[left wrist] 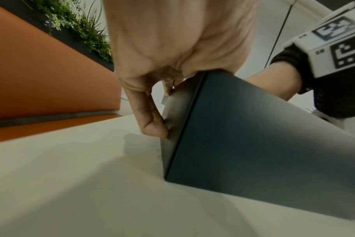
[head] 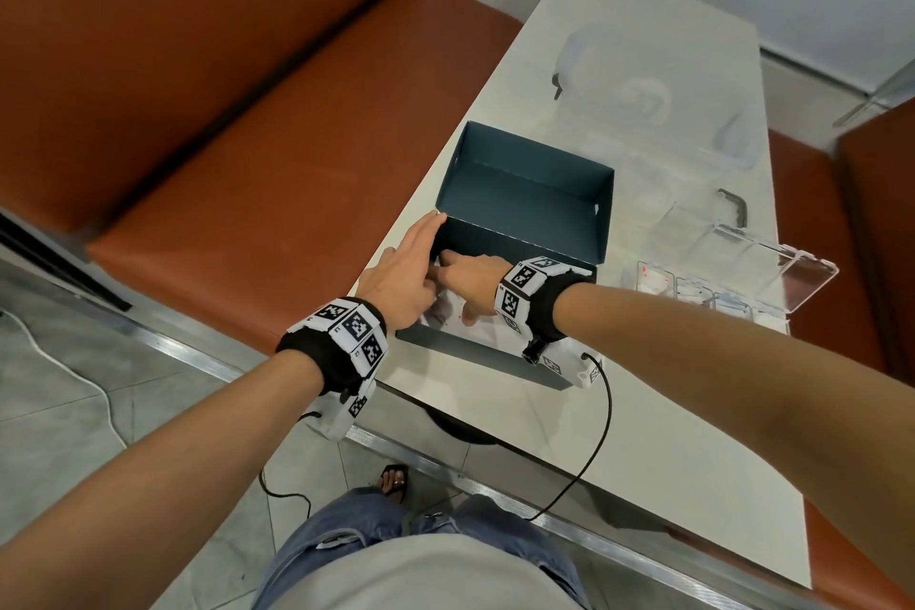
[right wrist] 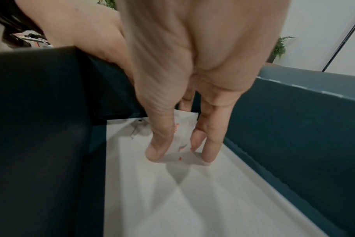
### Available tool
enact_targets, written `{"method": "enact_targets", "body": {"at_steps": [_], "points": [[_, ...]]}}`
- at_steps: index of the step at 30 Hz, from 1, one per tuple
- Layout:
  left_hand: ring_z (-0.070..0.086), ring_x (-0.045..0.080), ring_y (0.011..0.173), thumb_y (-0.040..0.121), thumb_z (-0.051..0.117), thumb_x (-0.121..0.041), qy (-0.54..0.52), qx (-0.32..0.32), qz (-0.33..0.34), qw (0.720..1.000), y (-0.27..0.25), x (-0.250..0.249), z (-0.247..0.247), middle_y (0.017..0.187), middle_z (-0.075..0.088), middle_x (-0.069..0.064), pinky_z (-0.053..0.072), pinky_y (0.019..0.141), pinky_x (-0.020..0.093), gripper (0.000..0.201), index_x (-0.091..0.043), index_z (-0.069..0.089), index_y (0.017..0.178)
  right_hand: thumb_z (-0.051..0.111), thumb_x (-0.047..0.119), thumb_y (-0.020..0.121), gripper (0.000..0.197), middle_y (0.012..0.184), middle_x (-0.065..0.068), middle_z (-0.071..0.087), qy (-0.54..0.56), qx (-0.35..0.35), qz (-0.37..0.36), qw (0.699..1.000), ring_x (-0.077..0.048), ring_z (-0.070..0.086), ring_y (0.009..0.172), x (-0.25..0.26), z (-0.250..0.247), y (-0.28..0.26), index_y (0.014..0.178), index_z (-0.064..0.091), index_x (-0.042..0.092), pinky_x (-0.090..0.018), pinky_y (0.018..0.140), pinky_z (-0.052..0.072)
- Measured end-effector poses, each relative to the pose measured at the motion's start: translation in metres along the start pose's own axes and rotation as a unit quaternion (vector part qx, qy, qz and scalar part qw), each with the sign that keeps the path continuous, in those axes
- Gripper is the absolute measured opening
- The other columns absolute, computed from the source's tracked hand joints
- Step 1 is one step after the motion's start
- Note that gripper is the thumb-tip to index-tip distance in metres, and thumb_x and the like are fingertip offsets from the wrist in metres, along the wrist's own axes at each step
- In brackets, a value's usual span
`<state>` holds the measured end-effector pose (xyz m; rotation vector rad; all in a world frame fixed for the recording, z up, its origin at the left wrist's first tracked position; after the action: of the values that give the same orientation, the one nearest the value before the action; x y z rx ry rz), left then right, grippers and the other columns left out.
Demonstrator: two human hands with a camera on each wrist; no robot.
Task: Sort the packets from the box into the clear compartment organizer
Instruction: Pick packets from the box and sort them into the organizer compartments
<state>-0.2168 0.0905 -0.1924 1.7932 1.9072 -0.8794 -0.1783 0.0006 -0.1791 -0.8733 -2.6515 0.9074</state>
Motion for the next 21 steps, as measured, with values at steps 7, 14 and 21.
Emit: {"method": "enact_targets", "body": {"at_steps": [7,14,21], "points": [[0.054,0.029,0.108,0.087,0.049,0.002,0.005,-0.011,0.005,1.0,0.0,-0.001,0.0,0.16,0.013,-0.013,0.051,0.076,0.04,0.085,-0.035,0.007,0.152,0.077,0.009,0.076,0.076,0.128,-0.011,0.051,0.002,-0.005,-0.009,1.0,-0.031,0.057,0.109,0.001,0.001,0.0,0.14,0.034,0.011,-0.041,0.081,0.051],[0.051,0.031,0.115,0.086,0.048,0.001,0.012,-0.006,-0.002,1.0,-0.001,-0.001,0.0,0.16,0.01,-0.015,0.049,0.081,0.042,0.086,-0.036,0.006,0.152,0.075,0.016,0.078,0.072,0.125,-0.007,0.057,0.006,-0.018,-0.01,1.0,-0.029,0.056,0.11,-0.004,0.006,0.005,0.14,0.037,0.02,-0.035,0.069,0.045],[0.048,0.032,0.123,0.087,0.048,0.002,0.004,-0.002,-0.002,1.0,-0.002,-0.002,-0.001,0.161,0.01,-0.015,0.048,0.089,0.045,0.086,-0.035,0.007,0.152,0.078,0.02,0.076,0.047,0.12,-0.006,0.044,0.01,-0.023,-0.007,1.0,-0.026,0.053,0.103,-0.006,0.009,0.008,0.119,0.06,0.018,-0.034,0.065,0.042]]}}
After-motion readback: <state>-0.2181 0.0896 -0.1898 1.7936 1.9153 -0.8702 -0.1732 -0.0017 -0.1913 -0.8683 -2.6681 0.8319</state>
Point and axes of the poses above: each hand's wrist, its own y-axis towards the middle knuckle, its own z-axis out of the palm, x = y × z, the point moved 5 cm from there along y, towards the middle knuckle
